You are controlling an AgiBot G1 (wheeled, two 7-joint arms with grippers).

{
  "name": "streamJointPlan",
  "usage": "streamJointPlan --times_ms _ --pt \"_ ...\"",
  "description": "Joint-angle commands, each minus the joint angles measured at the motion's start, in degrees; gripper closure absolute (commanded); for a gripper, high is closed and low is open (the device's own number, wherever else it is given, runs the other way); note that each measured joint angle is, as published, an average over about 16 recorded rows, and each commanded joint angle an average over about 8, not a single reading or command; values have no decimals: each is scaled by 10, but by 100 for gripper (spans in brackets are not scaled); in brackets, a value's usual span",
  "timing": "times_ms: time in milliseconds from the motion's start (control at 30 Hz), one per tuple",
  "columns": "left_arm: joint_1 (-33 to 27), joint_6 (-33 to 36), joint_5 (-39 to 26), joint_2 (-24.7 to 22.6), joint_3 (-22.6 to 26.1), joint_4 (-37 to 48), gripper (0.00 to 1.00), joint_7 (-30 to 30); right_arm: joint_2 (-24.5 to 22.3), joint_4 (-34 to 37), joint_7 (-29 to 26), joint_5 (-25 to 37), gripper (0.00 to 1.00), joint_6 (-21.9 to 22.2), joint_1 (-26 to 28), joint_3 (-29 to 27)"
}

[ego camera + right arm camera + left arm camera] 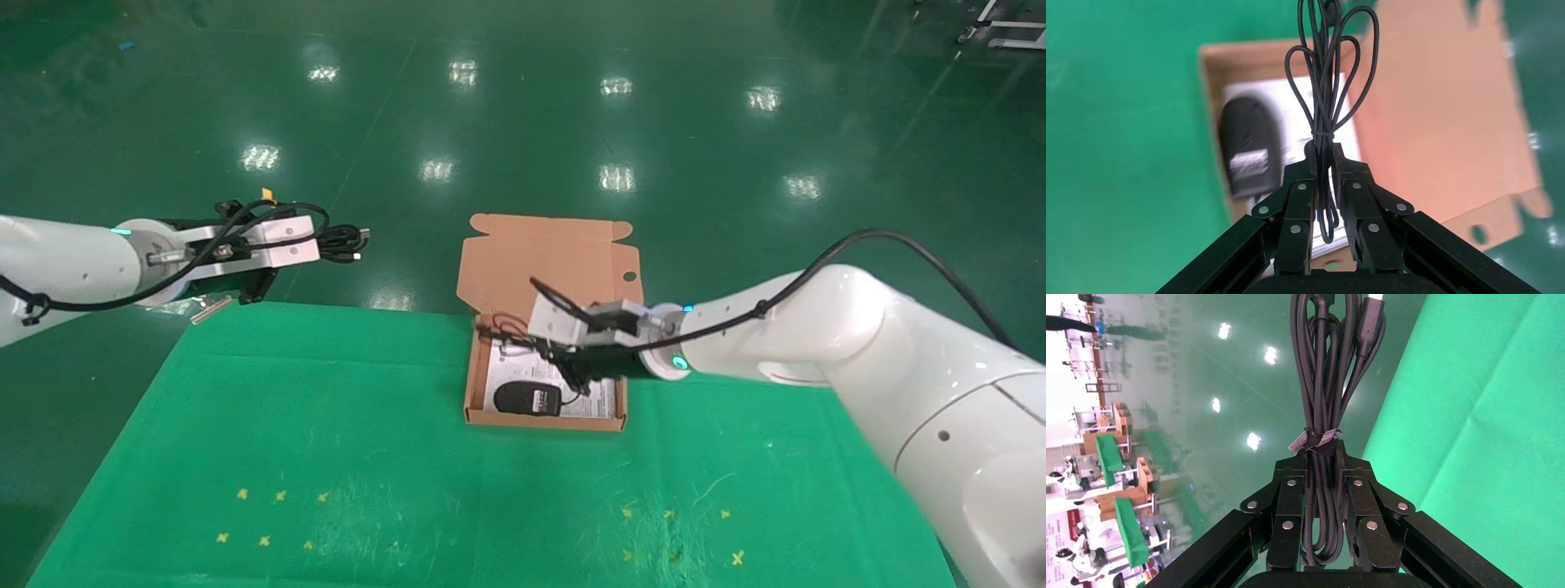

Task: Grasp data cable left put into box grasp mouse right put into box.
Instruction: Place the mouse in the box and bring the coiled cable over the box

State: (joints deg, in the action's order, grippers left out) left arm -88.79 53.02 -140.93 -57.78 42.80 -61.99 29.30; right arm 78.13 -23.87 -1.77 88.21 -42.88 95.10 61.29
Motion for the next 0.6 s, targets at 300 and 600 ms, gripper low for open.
streamJointPlan --times_ms 300,600 --pt "6 -6 6 -13 4 6 100 -5 -15 -18 -11 -4 0 0 -6 12" --pt "17 -66 60 -71 14 70 100 -68 -47 -32 -32 -8 0 11 -1 7"
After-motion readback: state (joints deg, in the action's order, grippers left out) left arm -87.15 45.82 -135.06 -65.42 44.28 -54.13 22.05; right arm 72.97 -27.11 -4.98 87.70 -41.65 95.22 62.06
